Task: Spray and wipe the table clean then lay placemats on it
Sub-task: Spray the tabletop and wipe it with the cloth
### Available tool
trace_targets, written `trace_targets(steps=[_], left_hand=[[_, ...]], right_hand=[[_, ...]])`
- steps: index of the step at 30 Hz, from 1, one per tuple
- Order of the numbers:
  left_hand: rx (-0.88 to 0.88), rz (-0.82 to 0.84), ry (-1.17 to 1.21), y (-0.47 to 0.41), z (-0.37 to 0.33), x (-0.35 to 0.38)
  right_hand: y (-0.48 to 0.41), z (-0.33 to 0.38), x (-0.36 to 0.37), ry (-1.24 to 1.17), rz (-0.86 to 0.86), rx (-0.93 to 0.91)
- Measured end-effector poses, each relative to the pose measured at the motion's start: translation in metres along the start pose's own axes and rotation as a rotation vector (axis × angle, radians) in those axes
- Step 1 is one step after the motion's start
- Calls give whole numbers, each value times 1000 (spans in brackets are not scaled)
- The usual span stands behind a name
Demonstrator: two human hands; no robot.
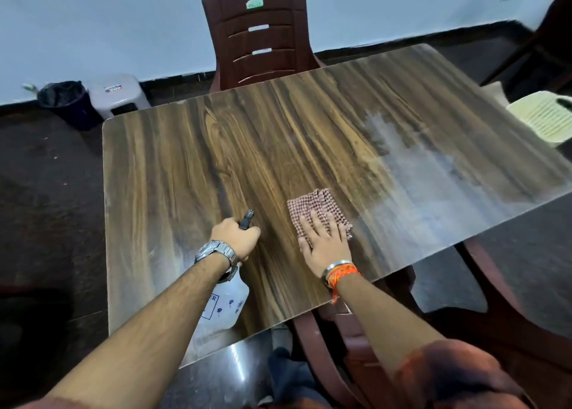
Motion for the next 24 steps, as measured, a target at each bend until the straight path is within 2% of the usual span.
trace_targets(steps=[2, 6, 8, 16, 18, 24], left_hand=[[9, -5, 13, 20, 2, -1], [5, -13, 52, 57, 14, 1], [20, 3, 33, 76, 20, 7], [65, 69, -8, 128, 1, 54], [97, 64, -32, 136, -17, 68], [124, 42, -35, 153, -86, 129]], right_hand=[[16, -32, -3, 19, -8, 15], [31, -122, -3, -53, 9, 294], [49, -133, -3, -83, 16, 334], [133, -70, -8, -184, 233, -22], [140, -84, -19, -260, 269, 3], [143, -176, -62, -454, 188, 134]])
Point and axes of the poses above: each hand's wrist, its own y-axis away from the middle knuckle, its own x-axis out of the palm, z = x × y, the point moved 8 cm from there along -y, towards the middle knuckle, and after that the axes turned 14 degrees about x, right-handed, at the moved point
